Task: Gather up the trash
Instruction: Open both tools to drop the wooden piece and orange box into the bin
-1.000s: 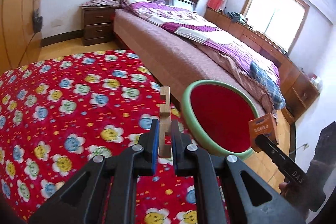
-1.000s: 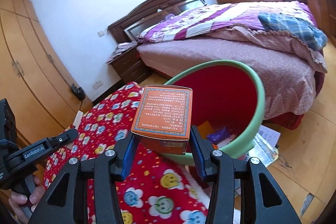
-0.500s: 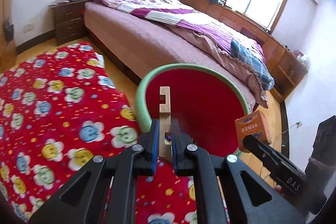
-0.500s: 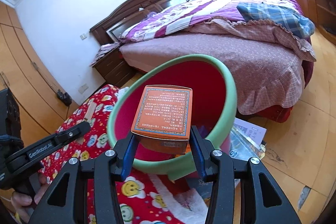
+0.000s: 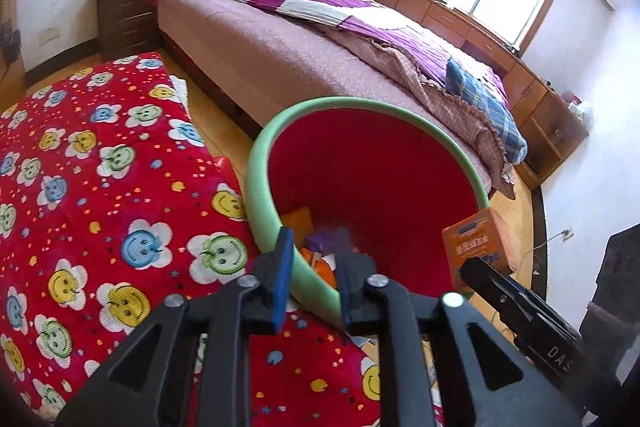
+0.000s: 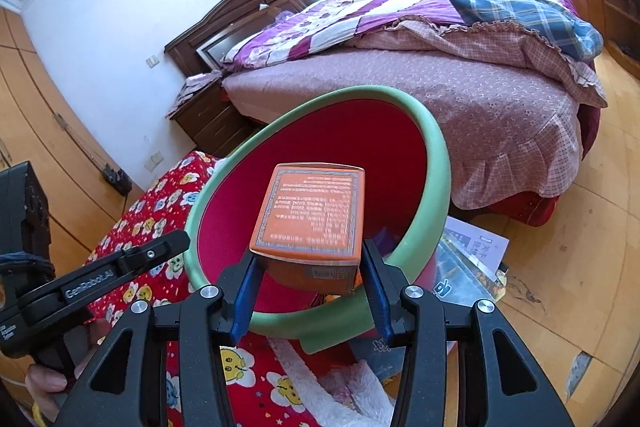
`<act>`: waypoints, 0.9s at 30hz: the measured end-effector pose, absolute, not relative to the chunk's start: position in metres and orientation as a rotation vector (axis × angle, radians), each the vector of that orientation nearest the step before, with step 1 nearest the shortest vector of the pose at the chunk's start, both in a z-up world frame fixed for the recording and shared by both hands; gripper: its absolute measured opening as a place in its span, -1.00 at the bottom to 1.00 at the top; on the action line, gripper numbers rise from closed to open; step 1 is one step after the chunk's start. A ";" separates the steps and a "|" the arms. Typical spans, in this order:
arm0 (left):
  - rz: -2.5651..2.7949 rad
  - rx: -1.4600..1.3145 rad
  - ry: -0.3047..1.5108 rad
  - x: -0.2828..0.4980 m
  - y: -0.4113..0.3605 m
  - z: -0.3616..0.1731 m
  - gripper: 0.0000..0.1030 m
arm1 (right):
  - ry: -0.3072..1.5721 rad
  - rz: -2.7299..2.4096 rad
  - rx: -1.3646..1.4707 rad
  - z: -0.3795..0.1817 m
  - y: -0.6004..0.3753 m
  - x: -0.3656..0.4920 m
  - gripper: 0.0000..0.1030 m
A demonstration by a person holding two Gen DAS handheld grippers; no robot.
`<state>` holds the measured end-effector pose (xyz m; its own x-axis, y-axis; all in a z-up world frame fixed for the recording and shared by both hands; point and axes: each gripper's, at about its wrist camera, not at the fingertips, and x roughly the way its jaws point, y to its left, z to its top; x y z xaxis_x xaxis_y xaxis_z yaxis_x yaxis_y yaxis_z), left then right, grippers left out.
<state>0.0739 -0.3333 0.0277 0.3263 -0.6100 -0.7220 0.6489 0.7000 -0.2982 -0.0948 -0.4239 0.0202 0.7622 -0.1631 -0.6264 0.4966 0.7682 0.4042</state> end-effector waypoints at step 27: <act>-0.644 -0.031 0.901 0.069 -0.240 0.051 -0.45 | 0.579 -0.338 0.495 0.046 -0.387 -0.083 0.38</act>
<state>0.0692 -0.2400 0.0514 0.4467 -0.5328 -0.7187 0.5077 0.8124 -0.2867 -0.0827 -0.3868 0.0458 0.7883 -0.1648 -0.5928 0.4352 0.8304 0.3479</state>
